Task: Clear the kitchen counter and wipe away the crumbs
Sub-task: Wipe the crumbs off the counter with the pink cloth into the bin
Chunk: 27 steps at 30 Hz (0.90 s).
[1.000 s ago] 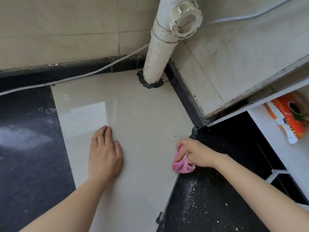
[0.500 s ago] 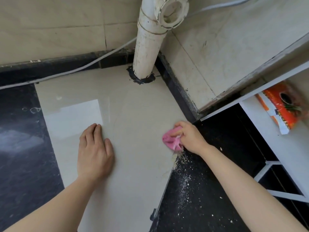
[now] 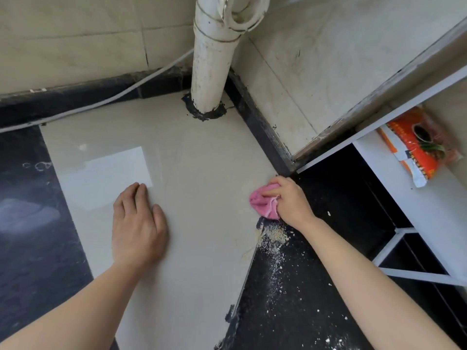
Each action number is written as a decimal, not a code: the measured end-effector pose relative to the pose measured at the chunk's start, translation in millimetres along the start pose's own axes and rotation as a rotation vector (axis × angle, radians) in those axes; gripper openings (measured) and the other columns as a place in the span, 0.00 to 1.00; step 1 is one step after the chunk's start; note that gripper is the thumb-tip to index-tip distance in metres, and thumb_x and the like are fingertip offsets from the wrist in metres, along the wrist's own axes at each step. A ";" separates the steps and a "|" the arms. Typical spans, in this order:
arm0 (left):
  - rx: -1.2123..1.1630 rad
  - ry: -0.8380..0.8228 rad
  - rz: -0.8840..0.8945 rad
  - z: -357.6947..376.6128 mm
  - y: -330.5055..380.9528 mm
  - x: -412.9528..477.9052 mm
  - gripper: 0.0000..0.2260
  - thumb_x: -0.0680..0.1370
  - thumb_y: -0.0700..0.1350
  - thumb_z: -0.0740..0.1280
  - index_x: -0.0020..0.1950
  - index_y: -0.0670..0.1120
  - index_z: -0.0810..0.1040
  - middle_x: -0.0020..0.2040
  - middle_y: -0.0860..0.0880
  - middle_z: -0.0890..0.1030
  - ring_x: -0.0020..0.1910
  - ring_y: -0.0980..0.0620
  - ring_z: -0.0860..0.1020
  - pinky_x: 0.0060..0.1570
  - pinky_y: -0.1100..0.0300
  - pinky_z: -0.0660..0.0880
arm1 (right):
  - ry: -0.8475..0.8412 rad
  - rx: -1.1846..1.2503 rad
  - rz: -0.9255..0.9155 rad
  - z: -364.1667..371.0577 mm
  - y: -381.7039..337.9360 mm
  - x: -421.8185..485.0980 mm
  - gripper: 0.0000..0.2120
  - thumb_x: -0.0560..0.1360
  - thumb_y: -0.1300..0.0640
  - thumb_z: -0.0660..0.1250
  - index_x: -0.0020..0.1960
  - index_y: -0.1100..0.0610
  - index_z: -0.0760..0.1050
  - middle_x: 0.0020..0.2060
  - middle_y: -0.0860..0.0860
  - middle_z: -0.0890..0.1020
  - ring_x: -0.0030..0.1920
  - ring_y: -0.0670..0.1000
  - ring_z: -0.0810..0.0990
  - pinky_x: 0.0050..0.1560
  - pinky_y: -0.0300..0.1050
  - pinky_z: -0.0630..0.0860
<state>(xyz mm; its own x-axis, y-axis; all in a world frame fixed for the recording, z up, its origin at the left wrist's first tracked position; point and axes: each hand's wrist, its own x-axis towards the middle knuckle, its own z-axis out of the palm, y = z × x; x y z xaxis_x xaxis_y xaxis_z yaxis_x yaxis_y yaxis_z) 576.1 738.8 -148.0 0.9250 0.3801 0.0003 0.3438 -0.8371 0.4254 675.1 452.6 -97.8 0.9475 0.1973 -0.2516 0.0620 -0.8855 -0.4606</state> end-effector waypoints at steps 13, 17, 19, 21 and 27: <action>-0.036 0.018 0.038 -4.0 3.2 -3.5 0.24 0.76 0.45 0.50 0.68 0.34 0.64 0.68 0.35 0.66 0.68 0.40 0.59 0.70 0.48 0.56 | -0.081 0.148 0.029 23.8 -63.4 0.9 0.09 0.74 0.58 0.68 0.53 0.57 0.79 0.51 0.52 0.78 0.51 0.52 0.77 0.53 0.47 0.74; -0.047 0.026 0.056 -3.7 1.2 -3.8 0.23 0.77 0.44 0.51 0.68 0.34 0.64 0.67 0.34 0.66 0.67 0.41 0.59 0.70 0.48 0.56 | -0.172 0.076 0.014 31.7 -43.7 -30.6 0.12 0.71 0.64 0.66 0.55 0.58 0.76 0.54 0.52 0.74 0.52 0.52 0.75 0.57 0.46 0.73; -0.054 0.019 0.047 -3.0 -0.1 -4.4 0.23 0.77 0.44 0.51 0.69 0.34 0.63 0.68 0.35 0.65 0.68 0.40 0.59 0.70 0.48 0.56 | -0.266 -0.019 0.027 22.3 -21.5 -56.2 0.15 0.71 0.67 0.63 0.55 0.58 0.78 0.54 0.50 0.73 0.53 0.49 0.74 0.59 0.45 0.72; -0.064 0.014 0.053 -3.8 0.9 -6.0 0.23 0.77 0.45 0.51 0.69 0.34 0.63 0.68 0.34 0.65 0.68 0.39 0.59 0.70 0.47 0.56 | -0.351 -0.147 0.055 8.3 -5.4 -78.2 0.17 0.71 0.68 0.59 0.54 0.57 0.79 0.53 0.49 0.74 0.54 0.49 0.74 0.58 0.47 0.72; -0.079 0.002 0.050 -3.8 1.0 -6.4 0.20 0.79 0.41 0.54 0.70 0.35 0.62 0.70 0.36 0.63 0.69 0.39 0.57 0.71 0.48 0.54 | -0.182 0.117 0.097 5.2 -38.2 -66.8 0.08 0.74 0.64 0.64 0.44 0.51 0.76 0.46 0.43 0.75 0.50 0.46 0.74 0.53 0.43 0.72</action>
<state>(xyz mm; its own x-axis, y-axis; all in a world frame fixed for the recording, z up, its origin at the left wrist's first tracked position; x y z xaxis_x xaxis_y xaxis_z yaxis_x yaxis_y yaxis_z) 569.9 737.0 -144.1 0.9404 0.3393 0.0249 0.2832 -0.8214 0.4951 607.7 475.4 -67.8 0.8744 0.1955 -0.4442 -0.0734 -0.8515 -0.5192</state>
